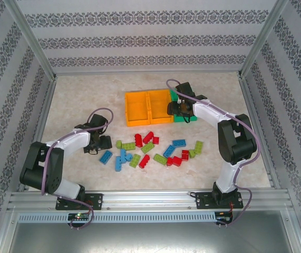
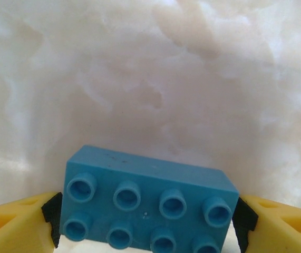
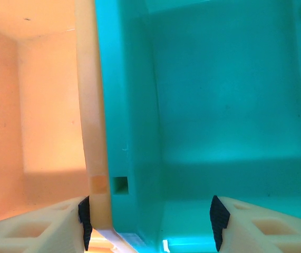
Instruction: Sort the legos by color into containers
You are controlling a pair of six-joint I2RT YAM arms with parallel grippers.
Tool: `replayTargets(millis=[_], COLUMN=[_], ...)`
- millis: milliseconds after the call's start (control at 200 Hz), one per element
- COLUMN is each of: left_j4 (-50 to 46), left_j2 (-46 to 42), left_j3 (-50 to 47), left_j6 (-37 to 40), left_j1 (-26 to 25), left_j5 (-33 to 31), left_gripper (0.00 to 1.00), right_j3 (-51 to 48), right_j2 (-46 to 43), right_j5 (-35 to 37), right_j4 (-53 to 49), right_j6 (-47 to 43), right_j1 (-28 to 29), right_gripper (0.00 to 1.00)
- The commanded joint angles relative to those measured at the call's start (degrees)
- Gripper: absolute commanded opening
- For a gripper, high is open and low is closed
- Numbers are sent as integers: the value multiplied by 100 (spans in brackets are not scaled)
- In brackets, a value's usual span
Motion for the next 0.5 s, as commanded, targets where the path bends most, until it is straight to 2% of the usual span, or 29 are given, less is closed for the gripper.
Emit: replayTargets(millis=[0,100,235,325,495], left_j4=[-171,-165,-153,-167,-251], left_j2=[154,272,278,234,107], left_j3=[139,198,212,210,221], left_j6=[69,93,109,113,111], left_j1=[-75,-83,-104,-122,-131], left_j5=[-64,-42,-32,-49,-102], left_gripper=[82,77,59,51,45], right_j3=[-43,-68,-104,-106,-105], right_j2=[-172,-212,-255,-279,-351], right_j5=[-7,-6,-5,-49,-107], right_j4=[6,5,6,18,41], right_j6=[14,18,36,53,35], right_j1=[-6,-19,-16,-18,16], right_gripper=[63,63,63,63,63])
